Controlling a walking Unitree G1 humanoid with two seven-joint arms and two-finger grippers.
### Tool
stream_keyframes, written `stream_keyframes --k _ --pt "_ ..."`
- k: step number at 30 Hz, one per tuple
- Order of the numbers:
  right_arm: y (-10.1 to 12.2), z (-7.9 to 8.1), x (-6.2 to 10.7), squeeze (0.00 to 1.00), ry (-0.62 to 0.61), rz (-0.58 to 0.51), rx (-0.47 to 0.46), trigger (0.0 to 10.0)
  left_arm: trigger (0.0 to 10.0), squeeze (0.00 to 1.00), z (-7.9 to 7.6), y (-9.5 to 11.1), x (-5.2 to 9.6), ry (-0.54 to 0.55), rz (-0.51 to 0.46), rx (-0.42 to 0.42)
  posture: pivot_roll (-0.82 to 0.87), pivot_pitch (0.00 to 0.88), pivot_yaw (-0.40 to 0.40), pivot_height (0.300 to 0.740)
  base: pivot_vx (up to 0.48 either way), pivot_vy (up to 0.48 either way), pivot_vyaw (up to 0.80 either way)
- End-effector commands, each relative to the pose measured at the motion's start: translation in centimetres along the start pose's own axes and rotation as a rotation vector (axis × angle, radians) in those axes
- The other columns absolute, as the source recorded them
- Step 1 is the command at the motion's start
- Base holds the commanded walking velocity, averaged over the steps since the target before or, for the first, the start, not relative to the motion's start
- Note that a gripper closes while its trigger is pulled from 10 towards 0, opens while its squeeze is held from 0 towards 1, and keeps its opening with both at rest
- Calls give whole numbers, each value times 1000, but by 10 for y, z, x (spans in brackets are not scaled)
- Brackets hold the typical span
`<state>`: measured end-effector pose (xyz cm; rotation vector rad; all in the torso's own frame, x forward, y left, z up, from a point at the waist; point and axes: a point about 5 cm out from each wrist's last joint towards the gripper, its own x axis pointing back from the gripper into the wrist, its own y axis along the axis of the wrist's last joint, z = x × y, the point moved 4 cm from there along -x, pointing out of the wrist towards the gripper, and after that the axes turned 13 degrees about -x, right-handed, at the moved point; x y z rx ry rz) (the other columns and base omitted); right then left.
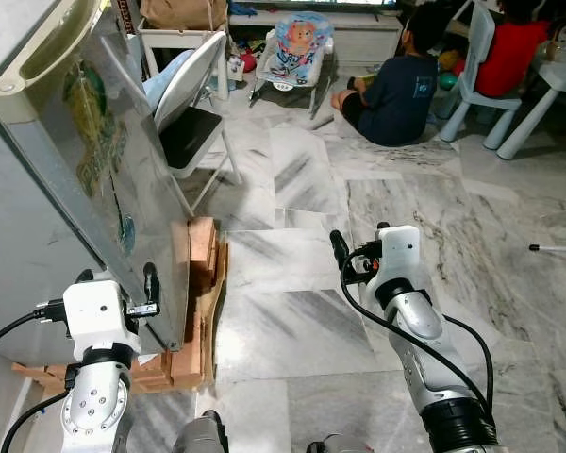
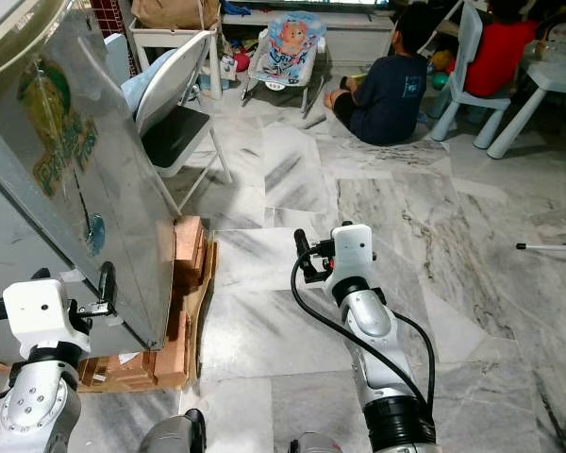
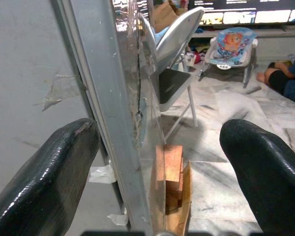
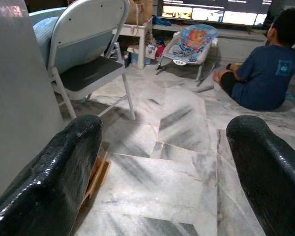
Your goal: Restocking fridge
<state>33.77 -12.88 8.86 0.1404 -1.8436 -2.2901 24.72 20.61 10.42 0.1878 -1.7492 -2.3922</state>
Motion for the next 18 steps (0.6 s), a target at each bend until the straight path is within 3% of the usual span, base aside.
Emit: stream_keyframes --k 1,18 --pt "3 -6 2 0 -11 -7 11 10000 10000 0 -1 -1 0 -13 4 -9 14 105 -37 740 0 0 0" --pt "4 -7 1 0 -6 -5 15 10000 10000 0 -5 0 -2 -31 -3 -5 17 105 -41 740 0 298 0"
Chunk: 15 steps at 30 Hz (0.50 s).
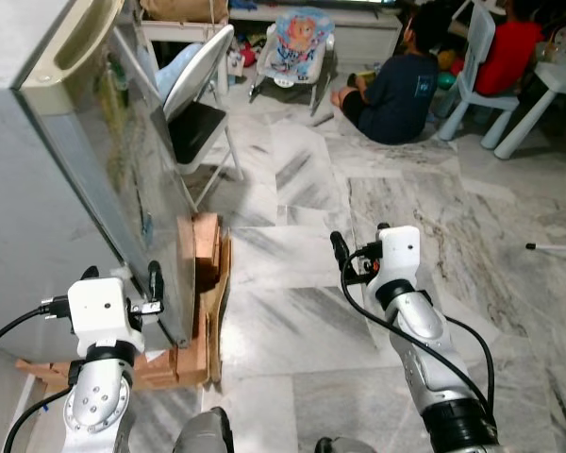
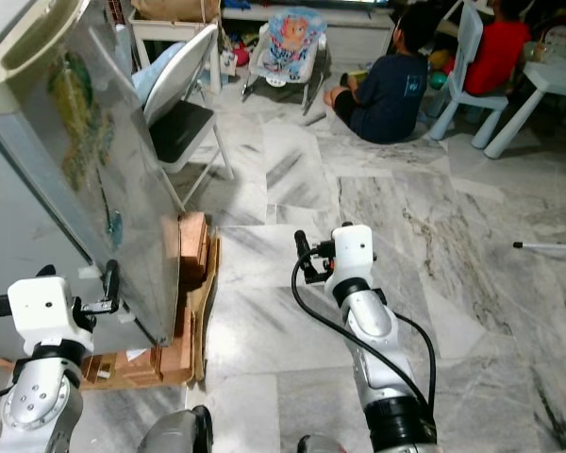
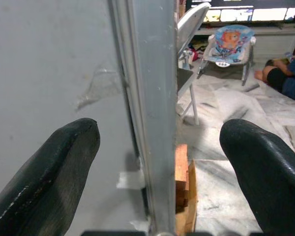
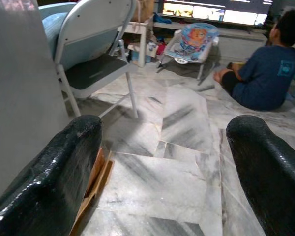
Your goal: Restocking fridge
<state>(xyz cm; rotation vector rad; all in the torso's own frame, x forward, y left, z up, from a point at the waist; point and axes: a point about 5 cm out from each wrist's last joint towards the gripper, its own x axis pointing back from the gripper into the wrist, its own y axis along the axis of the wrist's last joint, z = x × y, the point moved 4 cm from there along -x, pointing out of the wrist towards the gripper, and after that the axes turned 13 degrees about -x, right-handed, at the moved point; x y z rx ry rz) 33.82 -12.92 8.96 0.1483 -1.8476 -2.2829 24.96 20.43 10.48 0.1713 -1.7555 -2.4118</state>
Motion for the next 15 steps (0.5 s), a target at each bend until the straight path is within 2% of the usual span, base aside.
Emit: stream_keyframes --k 1,5,15 --pt "3 -6 2 0 -13 -5 11 10000 10000 0 -4 -1 0 -12 5 -1 14 108 -39 740 0 330 0" --pt "3 -8 2 0 -17 -4 14 10000 10000 0 -7 3 0 -30 -9 -12 15 110 -39 740 0 322 0" --pt "-1 -11 5 0 -26 9 17 10000 10000 0 -10 4 1 -38 -9 -12 16 111 -37 740 0 0 0"
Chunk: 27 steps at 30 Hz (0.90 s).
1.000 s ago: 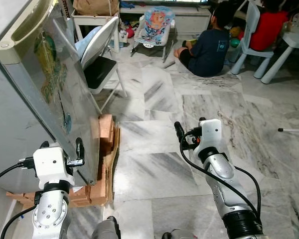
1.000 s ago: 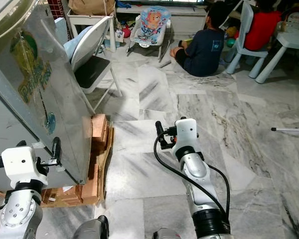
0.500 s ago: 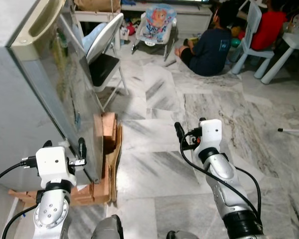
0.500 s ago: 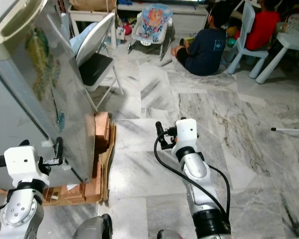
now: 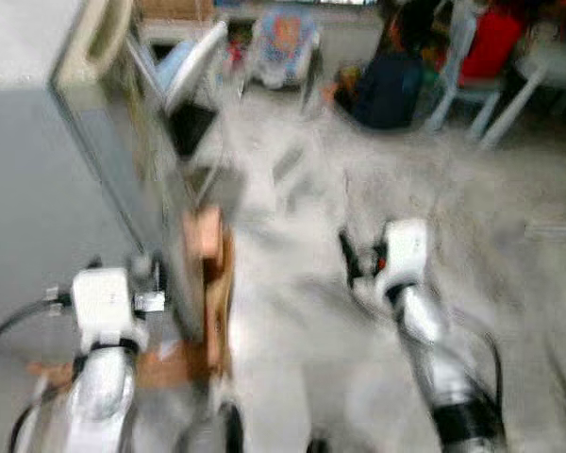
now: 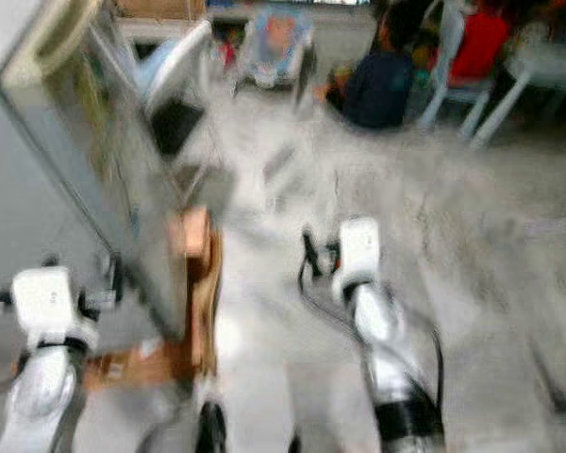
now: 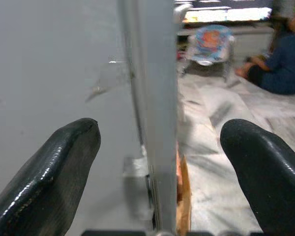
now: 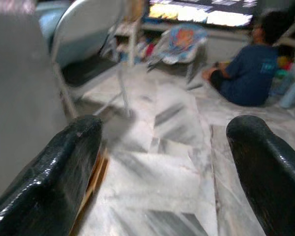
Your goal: Restocking fridge
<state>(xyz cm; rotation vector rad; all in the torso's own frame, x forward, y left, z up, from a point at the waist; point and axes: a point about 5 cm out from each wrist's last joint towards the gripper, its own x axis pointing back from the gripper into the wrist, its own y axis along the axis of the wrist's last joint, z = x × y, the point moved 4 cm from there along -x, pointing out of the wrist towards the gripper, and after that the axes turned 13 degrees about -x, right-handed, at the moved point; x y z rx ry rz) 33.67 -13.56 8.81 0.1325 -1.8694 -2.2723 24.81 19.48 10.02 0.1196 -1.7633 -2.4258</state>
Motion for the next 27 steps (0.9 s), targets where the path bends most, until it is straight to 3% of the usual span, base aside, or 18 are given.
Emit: stream_keyframes --k 1,17,27 --pt "-1 -4 2 0 -13 4 2 10000 10000 0 0 6 -3 -3 -21 -11 16 111 -37 740 0 0 0" --pt "-2 -4 3 0 -13 11 9 10000 10000 0 -14 13 0 -87 -56 22 18 115 -37 740 0 0 0" --pt "0 -2 0 0 -13 0 4 10000 10000 0 -15 17 -2 -103 -71 22 14 120 -22 740 301 0 -160"
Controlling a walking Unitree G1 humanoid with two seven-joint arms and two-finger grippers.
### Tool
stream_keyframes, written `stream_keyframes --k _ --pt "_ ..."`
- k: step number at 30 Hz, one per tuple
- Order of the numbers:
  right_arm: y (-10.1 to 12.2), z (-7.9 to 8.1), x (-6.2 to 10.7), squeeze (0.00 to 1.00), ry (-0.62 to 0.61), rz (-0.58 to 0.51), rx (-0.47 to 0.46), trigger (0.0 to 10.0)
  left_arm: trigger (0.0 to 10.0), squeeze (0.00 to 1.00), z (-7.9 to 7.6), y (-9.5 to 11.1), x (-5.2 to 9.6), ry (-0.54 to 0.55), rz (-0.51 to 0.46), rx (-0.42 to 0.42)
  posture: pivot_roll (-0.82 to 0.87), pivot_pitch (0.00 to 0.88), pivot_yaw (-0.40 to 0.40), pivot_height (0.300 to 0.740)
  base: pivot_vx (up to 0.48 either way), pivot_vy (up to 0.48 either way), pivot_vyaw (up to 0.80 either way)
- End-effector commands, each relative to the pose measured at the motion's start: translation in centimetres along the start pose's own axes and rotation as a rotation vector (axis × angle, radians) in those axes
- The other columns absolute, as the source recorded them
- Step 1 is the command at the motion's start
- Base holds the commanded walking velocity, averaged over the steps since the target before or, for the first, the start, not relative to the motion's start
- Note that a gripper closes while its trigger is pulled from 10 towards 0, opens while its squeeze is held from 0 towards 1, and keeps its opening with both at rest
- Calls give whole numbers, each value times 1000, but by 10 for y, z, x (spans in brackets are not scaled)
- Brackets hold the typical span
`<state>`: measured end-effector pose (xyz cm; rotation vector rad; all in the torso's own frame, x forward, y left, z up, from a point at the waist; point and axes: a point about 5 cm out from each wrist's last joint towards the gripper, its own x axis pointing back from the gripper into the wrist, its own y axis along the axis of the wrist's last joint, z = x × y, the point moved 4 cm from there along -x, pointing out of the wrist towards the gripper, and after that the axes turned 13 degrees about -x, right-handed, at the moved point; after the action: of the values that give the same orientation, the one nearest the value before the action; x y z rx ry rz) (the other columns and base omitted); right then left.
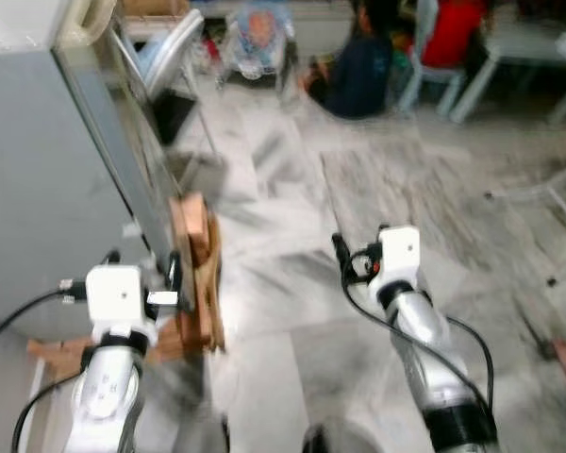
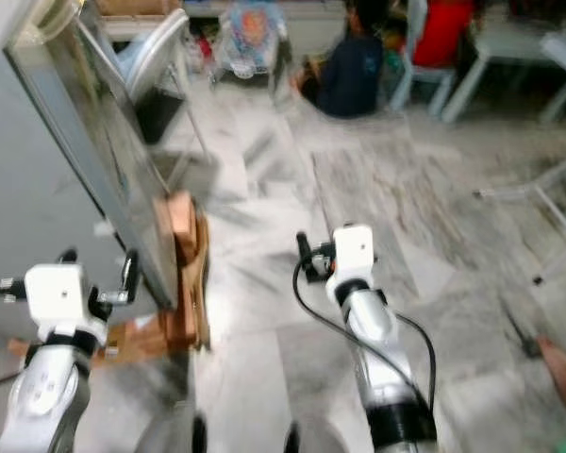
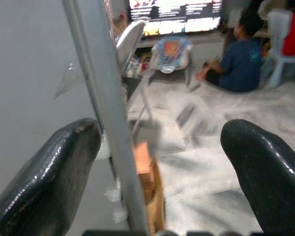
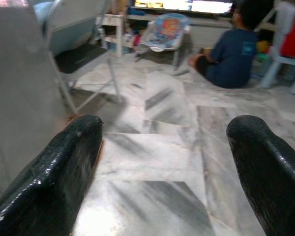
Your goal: Restocking fridge
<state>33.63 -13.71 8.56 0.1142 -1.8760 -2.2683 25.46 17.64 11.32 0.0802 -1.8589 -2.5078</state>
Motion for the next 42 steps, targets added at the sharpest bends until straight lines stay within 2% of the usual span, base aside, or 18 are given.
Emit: stream_keyframes --k 1,12,21,35,42 --pt "3 -1 0 0 -4 -8 0 10000 10000 0 -1 -1 1 -9 8 1 14 120 -22 740 296 0 0" --pt "10 -2 -5 0 -9 -28 9 10000 10000 0 -1 0 -1 -11 2 7 9 132 -16 740 296 0 0" --pt "-1 2 2 0 7 2 24 10000 10000 0 -5 -7 6 -20 31 15 14 135 -26 740 265 0 0" --pt "-2 5 2 0 35 15 35 10000 10000 0 -2 -12 5 2 46 -3 12 130 -33 740 71 0 0" --pt "-3 7 3 0 38 13 42 10000 10000 0 0 -12 -1 32 50 -22 9 127 -34 740 0 0 729"
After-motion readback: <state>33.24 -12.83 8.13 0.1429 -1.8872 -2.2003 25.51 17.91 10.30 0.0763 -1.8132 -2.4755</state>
